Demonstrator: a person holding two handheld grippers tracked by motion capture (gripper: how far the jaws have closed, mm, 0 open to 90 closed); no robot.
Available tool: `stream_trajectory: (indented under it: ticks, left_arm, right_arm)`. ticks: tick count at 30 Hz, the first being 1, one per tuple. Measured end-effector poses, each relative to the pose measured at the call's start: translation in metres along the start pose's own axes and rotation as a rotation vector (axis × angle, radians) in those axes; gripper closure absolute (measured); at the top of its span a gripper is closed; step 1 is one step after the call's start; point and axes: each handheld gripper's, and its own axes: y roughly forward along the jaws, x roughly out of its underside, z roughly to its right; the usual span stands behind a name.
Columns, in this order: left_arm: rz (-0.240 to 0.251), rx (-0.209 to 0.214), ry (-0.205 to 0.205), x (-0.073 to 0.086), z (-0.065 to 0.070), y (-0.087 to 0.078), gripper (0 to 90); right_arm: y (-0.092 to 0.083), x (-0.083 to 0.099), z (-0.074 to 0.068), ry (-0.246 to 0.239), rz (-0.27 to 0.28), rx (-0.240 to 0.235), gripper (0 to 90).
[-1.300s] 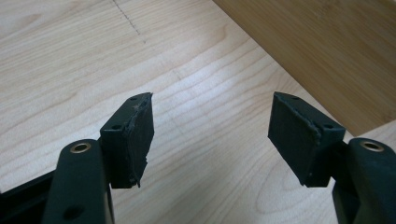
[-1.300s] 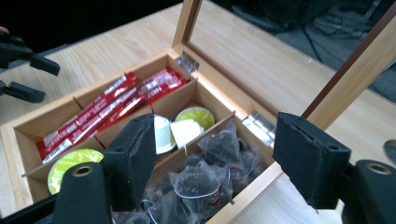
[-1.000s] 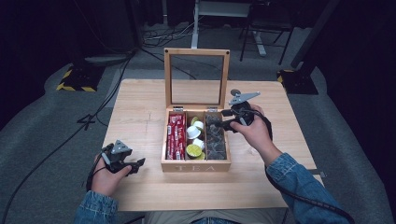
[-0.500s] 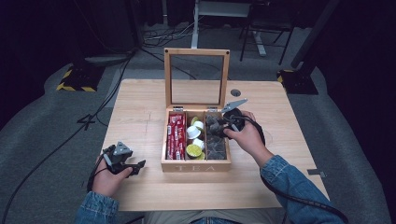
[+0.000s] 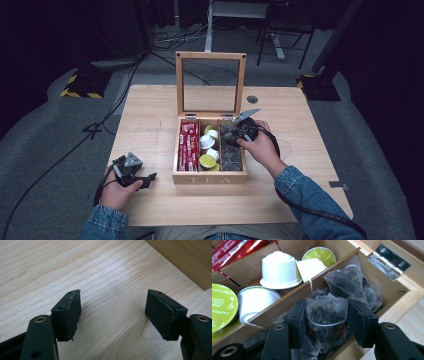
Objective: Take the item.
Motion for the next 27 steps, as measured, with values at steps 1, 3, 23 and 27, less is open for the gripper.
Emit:
stream_trajectory:
  ticks: [1, 3, 23, 27]
  left_arm:
    - [0.002, -0.002, 0.000, 0.000, 0.000, 0.000, 29.4]
    - [0.002, -0.003, 0.003, 0.000, 0.000, 0.000, 29.3]
    - [0.050, 0.009, 0.024, 0.003, -0.004, 0.006, 23.8]
    - [0.053, 0.008, 0.027, 0.003, -0.004, 0.006, 23.0]
  right_arm:
    - [0.000, 0.000, 0.000, 0.000, 0.000, 0.000, 50.8]
    - [0.002, 0.000, -0.002, -0.015, -0.013, 0.010, 54.0]
    - [-0.020, -0.008, -0.007, -0.037, 0.055, 0.003, 73.4]
    - [-0.028, -0.010, -0.008, -0.030, 0.077, -0.013, 73.6]
